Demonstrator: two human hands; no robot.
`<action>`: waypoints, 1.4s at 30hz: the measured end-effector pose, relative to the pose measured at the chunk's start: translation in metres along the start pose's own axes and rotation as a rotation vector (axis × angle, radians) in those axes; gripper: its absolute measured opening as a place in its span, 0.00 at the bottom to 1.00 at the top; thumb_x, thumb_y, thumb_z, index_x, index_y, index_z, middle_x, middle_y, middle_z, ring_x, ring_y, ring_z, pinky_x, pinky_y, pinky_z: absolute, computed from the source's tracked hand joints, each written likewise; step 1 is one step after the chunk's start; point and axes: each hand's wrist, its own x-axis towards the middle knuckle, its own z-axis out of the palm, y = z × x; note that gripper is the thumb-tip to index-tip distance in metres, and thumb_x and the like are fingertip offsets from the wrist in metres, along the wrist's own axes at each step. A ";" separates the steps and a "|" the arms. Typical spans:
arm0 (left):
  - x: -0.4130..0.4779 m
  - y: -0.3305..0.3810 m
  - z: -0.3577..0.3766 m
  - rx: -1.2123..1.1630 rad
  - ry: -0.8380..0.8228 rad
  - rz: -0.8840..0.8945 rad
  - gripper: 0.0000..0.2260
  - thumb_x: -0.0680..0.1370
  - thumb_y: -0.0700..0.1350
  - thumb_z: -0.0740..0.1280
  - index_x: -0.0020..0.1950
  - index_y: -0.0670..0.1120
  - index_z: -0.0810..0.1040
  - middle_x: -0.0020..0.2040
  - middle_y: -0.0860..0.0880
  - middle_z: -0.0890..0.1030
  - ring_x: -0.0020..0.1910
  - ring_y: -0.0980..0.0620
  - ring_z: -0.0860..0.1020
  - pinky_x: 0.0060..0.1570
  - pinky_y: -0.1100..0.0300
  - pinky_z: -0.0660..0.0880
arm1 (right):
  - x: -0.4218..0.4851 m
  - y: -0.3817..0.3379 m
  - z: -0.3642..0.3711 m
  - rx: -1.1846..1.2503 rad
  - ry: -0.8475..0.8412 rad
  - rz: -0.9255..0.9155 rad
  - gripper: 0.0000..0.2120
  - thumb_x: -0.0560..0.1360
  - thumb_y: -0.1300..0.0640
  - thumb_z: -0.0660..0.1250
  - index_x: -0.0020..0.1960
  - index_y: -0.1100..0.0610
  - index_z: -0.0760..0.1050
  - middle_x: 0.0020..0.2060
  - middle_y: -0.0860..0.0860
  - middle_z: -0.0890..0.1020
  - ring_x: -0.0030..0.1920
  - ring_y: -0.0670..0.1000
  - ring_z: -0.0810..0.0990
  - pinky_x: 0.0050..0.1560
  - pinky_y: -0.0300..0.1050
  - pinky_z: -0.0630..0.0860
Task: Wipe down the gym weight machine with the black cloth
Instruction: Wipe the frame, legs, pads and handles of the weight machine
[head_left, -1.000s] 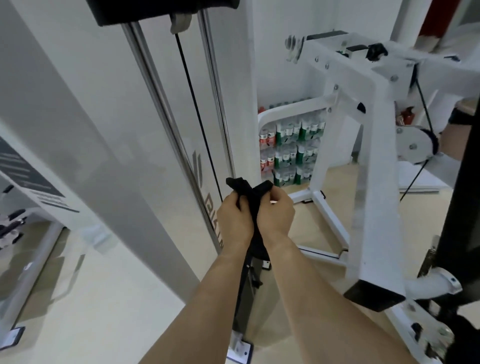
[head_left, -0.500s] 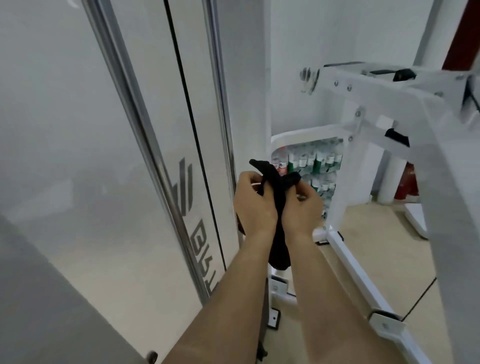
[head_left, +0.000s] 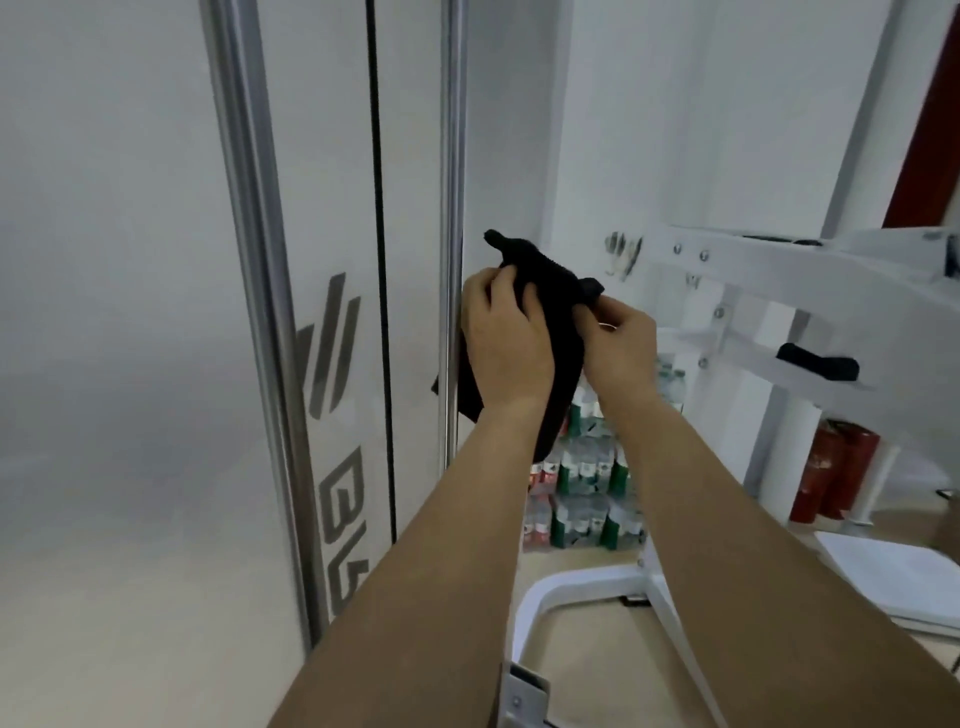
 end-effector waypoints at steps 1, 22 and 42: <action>0.007 -0.001 0.002 0.022 0.003 0.024 0.14 0.82 0.44 0.62 0.67 0.42 0.76 0.64 0.46 0.74 0.62 0.51 0.73 0.64 0.66 0.65 | 0.008 -0.003 0.003 0.013 -0.012 -0.017 0.10 0.79 0.61 0.66 0.49 0.49 0.82 0.40 0.42 0.85 0.42 0.41 0.84 0.46 0.39 0.81; 0.047 -0.061 0.070 0.144 -0.101 0.157 0.32 0.84 0.53 0.56 0.80 0.37 0.47 0.81 0.38 0.48 0.81 0.43 0.44 0.75 0.62 0.34 | 0.069 0.015 0.033 0.075 -0.052 0.021 0.21 0.74 0.36 0.62 0.50 0.53 0.79 0.46 0.48 0.83 0.48 0.51 0.83 0.50 0.53 0.80; 0.058 -0.055 0.076 0.109 0.000 0.374 0.25 0.85 0.53 0.45 0.81 0.45 0.54 0.82 0.47 0.53 0.81 0.47 0.48 0.78 0.51 0.43 | 0.093 -0.019 0.018 0.070 -0.296 0.113 0.15 0.72 0.52 0.78 0.52 0.59 0.80 0.40 0.53 0.84 0.36 0.50 0.84 0.34 0.45 0.81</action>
